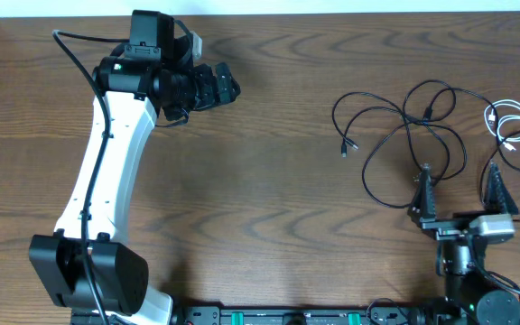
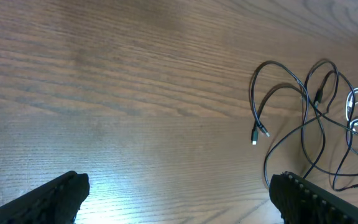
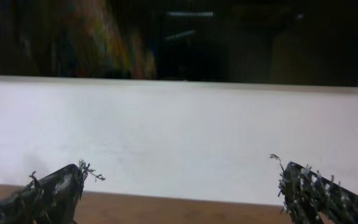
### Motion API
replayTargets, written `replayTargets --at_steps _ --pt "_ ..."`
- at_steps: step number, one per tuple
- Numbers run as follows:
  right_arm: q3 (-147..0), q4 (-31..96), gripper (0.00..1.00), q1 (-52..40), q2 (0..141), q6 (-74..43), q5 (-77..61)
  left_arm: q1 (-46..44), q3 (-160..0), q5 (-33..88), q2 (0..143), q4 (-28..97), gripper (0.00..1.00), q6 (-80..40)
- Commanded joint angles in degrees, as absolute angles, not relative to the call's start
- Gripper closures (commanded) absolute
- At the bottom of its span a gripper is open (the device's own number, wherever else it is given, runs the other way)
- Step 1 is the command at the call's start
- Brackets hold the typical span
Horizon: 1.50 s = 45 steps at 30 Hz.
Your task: Untangle cables
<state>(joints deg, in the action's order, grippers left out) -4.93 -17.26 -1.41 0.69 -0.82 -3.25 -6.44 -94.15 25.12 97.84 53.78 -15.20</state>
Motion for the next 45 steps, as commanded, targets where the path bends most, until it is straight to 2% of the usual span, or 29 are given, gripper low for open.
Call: replayTargets --at_steps 1,5,22,45 --pt "-2.74 -17.85 0.01 -1.23 0.32 -0.93 -3.57 -6.44 -94.17 24.77 98.52 53.95 0.02 -15.09" --pt "-0.19 -19.05 0.01 -1.23 0.32 -2.76 -3.36 -6.44 -94.17 24.77 98.52 53.95 0.02 -15.09" --pt "-0.32 4.10 0.01 -1.28 0.32 -5.10 -3.38 -6.44 -94.17 24.77 98.52 53.95 0.02 -15.09" --pt "-0.32 4.10 0.01 -1.28 0.49 -5.08 -3.38 -6.44 -94.17 24.77 98.52 53.95 0.02 -15.09"
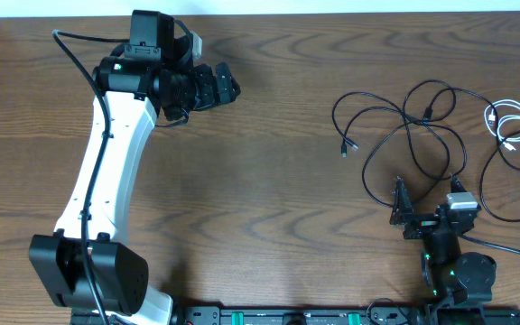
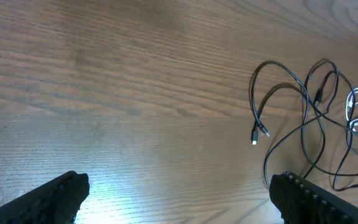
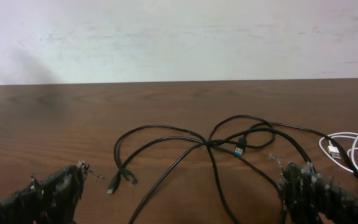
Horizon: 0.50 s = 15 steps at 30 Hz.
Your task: Untangle cables
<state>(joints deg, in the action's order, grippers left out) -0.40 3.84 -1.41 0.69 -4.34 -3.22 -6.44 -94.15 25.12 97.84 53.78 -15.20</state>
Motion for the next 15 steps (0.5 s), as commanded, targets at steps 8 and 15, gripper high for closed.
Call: replayTargets --at_steps 8,15 --pt "-0.32 4.10 0.01 -1.28 0.49 -5.08 -3.38 -6.50 -94.17 24.77 97.54 53.98 0.02 -15.09" --pt "-0.32 4.08 0.01 -1.28 0.49 -5.08 -3.38 -6.57 -94.17 12.38 88.36 56.53 0.02 -15.05"
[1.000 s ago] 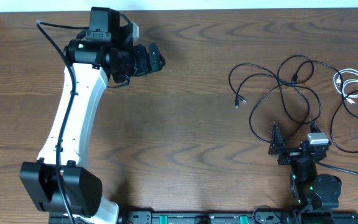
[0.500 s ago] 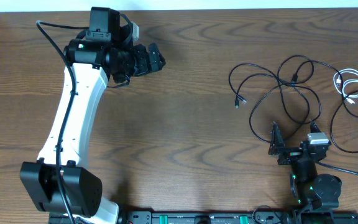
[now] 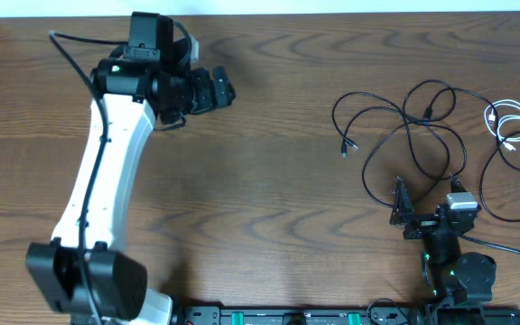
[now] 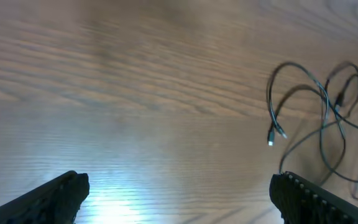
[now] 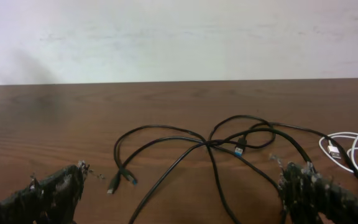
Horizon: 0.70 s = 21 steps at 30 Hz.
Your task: Untangle cables
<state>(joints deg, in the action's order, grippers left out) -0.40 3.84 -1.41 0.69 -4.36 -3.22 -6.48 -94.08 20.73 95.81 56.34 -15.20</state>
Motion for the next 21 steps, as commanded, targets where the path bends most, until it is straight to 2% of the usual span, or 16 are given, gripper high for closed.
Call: replayTargets --at_steps 1,11,15,21 --pt "-0.32 4.08 0.01 -1.28 0.49 -5.08 -3.38 -6.57 -94.06 10.37 86.52 56.51 0.02 -14.72" --pt "-0.32 4.10 0.01 -1.28 0.49 -5.08 -3.38 -6.55 -83.02 2.90 65.78 54.17 0.02 2.94" --pt "-0.32 4.08 0.01 -1.28 0.49 -5.08 -3.38 -6.48 -72.12 2.92 58.67 45.50 0.02 4.05" --pt "-0.32 4.08 0.01 -1.28 0.49 -5.08 -3.38 -6.50 -55.29 5.23 55.35 27.18 0.02 3.84"
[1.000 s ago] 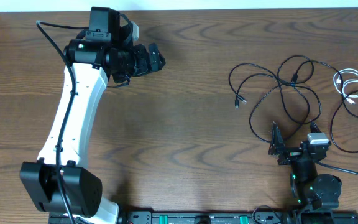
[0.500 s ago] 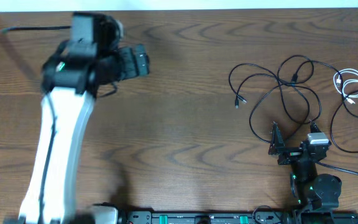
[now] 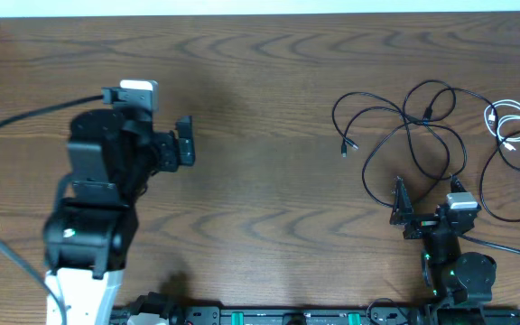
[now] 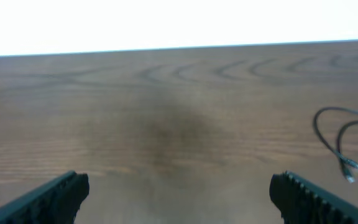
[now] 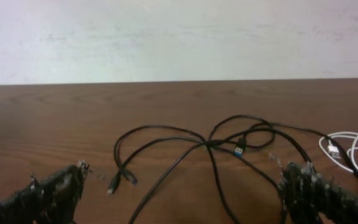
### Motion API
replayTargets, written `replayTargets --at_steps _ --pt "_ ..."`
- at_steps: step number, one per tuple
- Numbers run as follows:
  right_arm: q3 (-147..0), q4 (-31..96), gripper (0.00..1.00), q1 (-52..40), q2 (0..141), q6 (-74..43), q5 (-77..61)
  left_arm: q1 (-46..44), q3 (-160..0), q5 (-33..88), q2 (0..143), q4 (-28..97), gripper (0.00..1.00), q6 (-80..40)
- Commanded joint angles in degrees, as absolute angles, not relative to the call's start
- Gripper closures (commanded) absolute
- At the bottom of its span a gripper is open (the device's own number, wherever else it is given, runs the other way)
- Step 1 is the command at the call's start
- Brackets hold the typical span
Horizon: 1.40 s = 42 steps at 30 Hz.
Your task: Untangle cables
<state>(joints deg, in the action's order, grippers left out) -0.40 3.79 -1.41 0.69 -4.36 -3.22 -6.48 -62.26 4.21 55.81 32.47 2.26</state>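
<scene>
A tangle of black cables (image 3: 412, 135) lies on the right side of the wooden table (image 3: 269, 181), and a coiled white cable (image 3: 510, 126) sits at its right edge. My right gripper (image 3: 425, 199) is open, low and just in front of the tangle, with nothing between its fingers. The right wrist view shows the black cables (image 5: 210, 144) and the white cable (image 5: 348, 147) ahead of the open right gripper (image 5: 182, 186). My left gripper (image 3: 186, 142) is open over bare wood at the left, far from the cables. In the left wrist view the left gripper (image 4: 179, 193) is open, and one black cable end (image 4: 342, 142) shows at the right.
A white wall (image 5: 179, 37) runs along the table's far edge. The right arm's base (image 3: 459, 275) stands at the front right. The left arm's body (image 3: 93, 208) stands over the table's left part. A dark rail (image 3: 269, 316) runs along the front edge.
My left arm has drawn back from the far left of the table toward the front. Its wrist view now looks level across the wood to the wall. The right gripper and the cables have not moved.
At first my right gripper stood raised by the tangle, facing the wall, and my left arm reached out over the far left. Then the right gripper was lower and nearer the front, looking at the cables. The left arm shifted slightly, and now is pulled back.
</scene>
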Motion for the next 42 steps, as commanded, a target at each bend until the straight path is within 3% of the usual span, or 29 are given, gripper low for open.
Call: replayTargets --at_steps 1,5,19,34,42 --pt "-0.32 4.08 0.01 -1.28 0.49 -5.08 -3.38 -6.50 -52.75 5.58 55.27 24.16 0.02 3.84" --pt "-0.32 4.08 0.01 -1.28 0.49 -5.08 -3.38 -6.50 -43.27 7.09 54.87 13.43 0.02 3.84" --pt "-0.32 4.08 0.01 -1.28 0.49 -5.08 -3.38 -6.15 -25.15 7.46 54.54 -6.24 0.02 3.86" --pt "-0.32 4.08 0.01 -1.28 0.49 -5.08 -3.38 -5.78 -10.37 7.49 52.60 -9.15 0.02 2.72" --pt "-0.32 4.10 0.01 -1.28 0.49 -5.08 -3.38 -5.78 -3.49 7.51 44.27 -11.46 0.02 2.72"
